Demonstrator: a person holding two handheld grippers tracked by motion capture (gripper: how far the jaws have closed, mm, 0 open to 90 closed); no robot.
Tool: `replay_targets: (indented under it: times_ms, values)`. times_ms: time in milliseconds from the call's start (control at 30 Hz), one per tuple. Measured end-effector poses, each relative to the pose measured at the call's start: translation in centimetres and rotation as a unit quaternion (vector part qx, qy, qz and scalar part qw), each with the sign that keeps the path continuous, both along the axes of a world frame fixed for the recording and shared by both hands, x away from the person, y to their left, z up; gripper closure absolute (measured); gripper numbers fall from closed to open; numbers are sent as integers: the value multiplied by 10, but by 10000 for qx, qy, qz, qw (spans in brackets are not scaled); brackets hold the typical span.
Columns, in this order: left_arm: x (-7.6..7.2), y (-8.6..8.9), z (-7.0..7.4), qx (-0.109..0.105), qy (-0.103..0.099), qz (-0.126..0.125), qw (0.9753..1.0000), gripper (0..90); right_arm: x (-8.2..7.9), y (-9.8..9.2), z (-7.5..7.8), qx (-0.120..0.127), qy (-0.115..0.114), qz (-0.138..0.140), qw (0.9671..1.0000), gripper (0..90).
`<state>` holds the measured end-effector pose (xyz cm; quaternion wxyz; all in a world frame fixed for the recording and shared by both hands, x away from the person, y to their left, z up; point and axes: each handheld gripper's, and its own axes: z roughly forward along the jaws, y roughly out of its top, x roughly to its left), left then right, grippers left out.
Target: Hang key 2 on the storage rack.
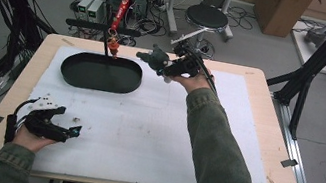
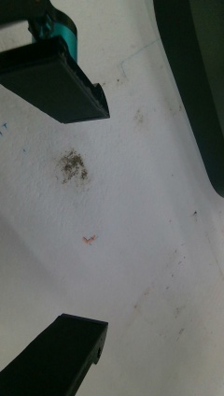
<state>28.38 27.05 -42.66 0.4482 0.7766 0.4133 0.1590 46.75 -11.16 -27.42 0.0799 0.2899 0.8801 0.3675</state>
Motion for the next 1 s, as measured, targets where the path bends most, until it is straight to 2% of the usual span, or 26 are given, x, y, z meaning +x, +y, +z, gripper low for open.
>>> replay_targets:
  times_ms: [133,167,333,567,700,900,1000]
  values:
    - [0,1,0,-24,-21,24,10000,17,3,7,4,6,4,45,10000,471]
    - [0,1,0,-37,-29,35,10000,17,3,9,5,-26,-64,96,9999,471]
    - [1,2,1,-30,-25,9,10000,17,6,13,10,155,-84,179,9997,471]
    - [3,4,1,-60,-39,80,9999,18,14,26,16,20,-183,255,9995,471]
    - [4,5,1,-73,-27,74,9999,17,18,37,20,91,-199,299,9993,471]
    - [5,4,1,-111,-57,71,9999,17,24,49,20,42,-220,316,9992,471]
    - [5,4,1,-110,-56,67,9999,17,26,55,21,-70,-329,312,9989,470]
